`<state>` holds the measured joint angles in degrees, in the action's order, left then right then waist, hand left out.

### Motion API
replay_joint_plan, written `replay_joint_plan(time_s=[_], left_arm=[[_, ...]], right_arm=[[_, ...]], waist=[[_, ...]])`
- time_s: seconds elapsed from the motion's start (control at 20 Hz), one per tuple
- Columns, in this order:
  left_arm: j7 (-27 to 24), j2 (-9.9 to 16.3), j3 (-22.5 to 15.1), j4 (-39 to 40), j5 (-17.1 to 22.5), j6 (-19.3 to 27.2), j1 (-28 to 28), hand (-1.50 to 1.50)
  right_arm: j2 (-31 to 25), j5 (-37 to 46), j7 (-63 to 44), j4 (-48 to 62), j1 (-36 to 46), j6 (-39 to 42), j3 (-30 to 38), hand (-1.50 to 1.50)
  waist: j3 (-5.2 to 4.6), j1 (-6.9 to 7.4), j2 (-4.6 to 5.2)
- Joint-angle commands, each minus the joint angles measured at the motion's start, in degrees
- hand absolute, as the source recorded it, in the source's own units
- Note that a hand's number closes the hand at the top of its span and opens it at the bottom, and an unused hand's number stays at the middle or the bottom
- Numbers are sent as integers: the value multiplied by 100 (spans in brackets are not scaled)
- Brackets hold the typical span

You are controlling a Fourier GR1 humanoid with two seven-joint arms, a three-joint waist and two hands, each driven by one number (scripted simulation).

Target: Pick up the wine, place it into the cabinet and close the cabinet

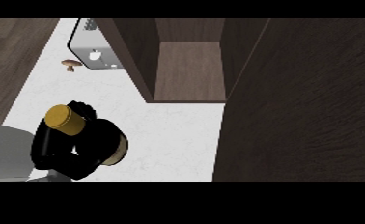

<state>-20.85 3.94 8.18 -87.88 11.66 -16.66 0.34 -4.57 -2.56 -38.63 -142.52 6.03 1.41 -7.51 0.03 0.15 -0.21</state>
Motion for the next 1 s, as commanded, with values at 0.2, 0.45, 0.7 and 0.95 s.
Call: replay_joint_plan(time_s=[0.2, 0.45, 0.7, 0.95], left_arm=[[1271, -383, -885, -1473, -328, 728, 84, 150], [2150, -390, -1550, -1851, -142, 1193, -319, 150], [2400, -393, -2217, -1810, -202, 2127, -1001, 150], [2570, -393, -2969, -1435, -79, 3432, -1867, 150]], right_arm=[[43, -193, -409, -734, -257, -52, -127, -150], [191, 124, 60, -356, -247, -7, -327, -150], [12, -392, 4, -204, -14, 159, 248, -150], [152, -215, 120, -343, -266, 154, 68, -150]], waist=[[-1, -28, 3], [-1, -30, 7], [-1, -48, 17], [0, -98, 17]])
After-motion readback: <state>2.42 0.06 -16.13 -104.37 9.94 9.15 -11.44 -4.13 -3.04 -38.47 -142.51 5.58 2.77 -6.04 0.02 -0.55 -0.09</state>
